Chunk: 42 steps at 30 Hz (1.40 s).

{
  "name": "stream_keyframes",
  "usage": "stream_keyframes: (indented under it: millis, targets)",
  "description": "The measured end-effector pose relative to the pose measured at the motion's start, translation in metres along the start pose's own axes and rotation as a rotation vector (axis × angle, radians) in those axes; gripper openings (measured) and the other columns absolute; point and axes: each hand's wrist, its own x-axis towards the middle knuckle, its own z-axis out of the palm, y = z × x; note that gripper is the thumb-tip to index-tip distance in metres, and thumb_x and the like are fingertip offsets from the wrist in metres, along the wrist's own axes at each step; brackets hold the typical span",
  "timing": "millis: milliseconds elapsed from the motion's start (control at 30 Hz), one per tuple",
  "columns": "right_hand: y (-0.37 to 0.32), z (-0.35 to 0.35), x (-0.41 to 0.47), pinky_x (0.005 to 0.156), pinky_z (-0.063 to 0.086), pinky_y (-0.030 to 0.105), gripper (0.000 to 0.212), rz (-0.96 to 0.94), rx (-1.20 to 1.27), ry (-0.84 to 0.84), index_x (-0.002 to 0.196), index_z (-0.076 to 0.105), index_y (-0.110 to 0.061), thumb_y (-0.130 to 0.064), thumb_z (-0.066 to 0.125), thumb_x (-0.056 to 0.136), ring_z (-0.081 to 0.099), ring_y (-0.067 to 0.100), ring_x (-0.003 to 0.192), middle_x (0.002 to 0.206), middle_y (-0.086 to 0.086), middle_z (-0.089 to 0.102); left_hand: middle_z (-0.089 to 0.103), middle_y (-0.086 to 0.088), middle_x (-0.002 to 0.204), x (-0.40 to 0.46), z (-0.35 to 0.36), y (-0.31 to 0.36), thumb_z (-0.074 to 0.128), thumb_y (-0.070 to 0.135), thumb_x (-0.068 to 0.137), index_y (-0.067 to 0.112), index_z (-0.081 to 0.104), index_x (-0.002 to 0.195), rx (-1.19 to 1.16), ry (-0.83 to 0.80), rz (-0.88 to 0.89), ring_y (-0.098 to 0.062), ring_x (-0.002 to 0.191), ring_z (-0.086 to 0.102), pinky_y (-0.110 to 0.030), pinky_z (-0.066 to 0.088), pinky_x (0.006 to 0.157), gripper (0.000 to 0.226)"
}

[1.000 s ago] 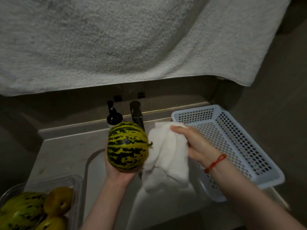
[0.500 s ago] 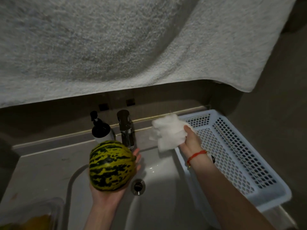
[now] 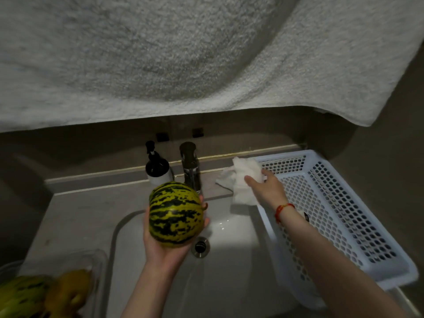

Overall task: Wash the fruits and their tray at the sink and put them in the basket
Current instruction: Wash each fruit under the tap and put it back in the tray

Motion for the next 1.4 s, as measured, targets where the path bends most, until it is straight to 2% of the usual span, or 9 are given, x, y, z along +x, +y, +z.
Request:
stream_keyframes:
  millis: [200, 333, 433, 533, 667, 767, 933, 1133, 1400]
  targets:
    - [-0.022, 0.003, -0.020, 0.097, 0.044, 0.048, 0.057, -0.101, -0.429, 0.107, 0.136, 0.038, -0.012, -0.039, 0.057, 0.089, 0.049, 0.037, 0.116, 0.132, 0.019, 0.047, 0.060, -0.023, 0.122, -0.026, -0.002, 0.010, 0.092, 0.039, 0.030, 0.008, 0.067, 0.116, 0.006, -0.009, 0.031, -0.039, 0.111, 0.057, -0.055, 0.048, 0.085, 0.095]
    - [-0.065, 0.019, -0.079, 0.090, 0.043, 0.027, 0.037, -0.494, -0.208, 0.217, 0.128, 0.048, -0.015, -0.027, 0.051, 0.094, 0.048, 0.018, 0.116, 0.127, 0.007, 0.050, 0.068, -0.020, 0.108, -0.046, -0.012, 0.022, 0.066, 0.053, 0.062, 0.009, 0.078, 0.092, 0.093, 0.086, 0.065, -0.032, 0.089, 0.069, -0.038, 0.052, 0.077, 0.055]
    - [-0.095, 0.042, -0.138, 0.068, 0.041, 0.006, 0.036, -0.500, 0.057, -0.219, 0.120, 0.053, -0.021, -0.041, 0.054, 0.089, 0.055, -0.004, 0.086, 0.099, -0.010, 0.058, 0.070, -0.019, 0.106, -0.060, -0.020, 0.035, 0.054, 0.052, 0.071, 0.010, 0.078, 0.092, 0.137, 0.109, 0.116, -0.029, 0.087, 0.070, -0.034, 0.056, 0.069, 0.054]
    - [-0.113, 0.064, -0.175, 0.066, 0.050, 0.016, 0.072, -0.260, 0.106, -0.742, 0.130, 0.044, -0.026, -0.065, 0.052, 0.070, 0.058, 0.001, 0.092, 0.112, -0.006, 0.060, 0.072, -0.015, 0.104, -0.080, -0.022, 0.048, 0.052, 0.046, 0.076, 0.010, 0.077, 0.095, 0.240, 0.112, 0.177, -0.024, 0.090, 0.071, -0.033, 0.058, 0.067, 0.047]
    - [-0.114, 0.097, -0.193, 0.056, 0.055, 0.024, 0.056, -0.177, 0.060, -0.898, 0.121, 0.044, -0.028, -0.033, 0.075, 0.075, 0.062, 0.008, 0.086, 0.105, -0.006, 0.062, 0.068, -0.021, 0.112, -0.108, -0.030, 0.061, 0.059, 0.032, 0.078, 0.002, 0.059, 0.120, 0.446, 0.259, 0.266, -0.028, 0.101, 0.067, -0.038, 0.057, 0.083, 0.052]
    - [-0.108, 0.126, -0.205, 0.069, 0.057, 0.027, 0.066, -0.194, 0.153, -0.914, 0.126, 0.047, -0.014, -0.006, 0.080, 0.069, 0.064, 0.015, 0.091, 0.111, 0.007, 0.064, 0.073, -0.011, 0.096, -0.135, -0.044, 0.075, 0.058, 0.022, 0.084, 0.007, 0.059, 0.118, 0.605, 0.333, 0.263, -0.019, 0.080, 0.071, -0.030, 0.060, 0.064, 0.037]
    - [-0.114, 0.173, -0.248, 0.107, 0.037, 0.030, 0.094, -0.729, -0.030, -0.914, 0.137, 0.040, -0.014, -0.007, 0.086, 0.055, 0.047, 0.020, 0.122, 0.133, 0.010, 0.047, 0.071, 0.005, 0.093, -0.200, -0.068, 0.122, 0.052, 0.047, 0.079, 0.027, 0.060, 0.108, 0.708, 0.502, 0.212, -0.014, 0.083, 0.064, -0.034, 0.046, 0.079, 0.036]
    - [-0.127, 0.231, -0.307, 0.113, 0.027, 0.031, 0.084, -1.332, -0.131, -1.045, 0.137, 0.039, -0.005, 0.000, 0.074, 0.060, 0.036, 0.029, 0.130, 0.136, 0.016, 0.038, 0.059, -0.006, 0.104, -0.267, -0.096, 0.152, 0.065, 0.016, 0.081, 0.019, 0.050, 0.118, 0.712, 0.721, 0.447, -0.016, 0.085, 0.062, -0.025, 0.055, 0.052, 0.041]
    - [-0.129, 0.263, -0.315, 0.109, 0.035, 0.046, 0.094, -1.674, -0.464, -0.965, 0.144, 0.027, -0.026, -0.015, 0.078, 0.066, 0.018, 0.032, 0.140, 0.153, 0.003, 0.020, 0.066, -0.002, 0.099, -0.274, -0.132, 0.134, 0.081, -0.002, 0.062, 0.018, 0.058, 0.114, 0.765, 0.907, 0.808, -0.016, 0.092, 0.063, -0.038, 0.053, 0.085, 0.060]
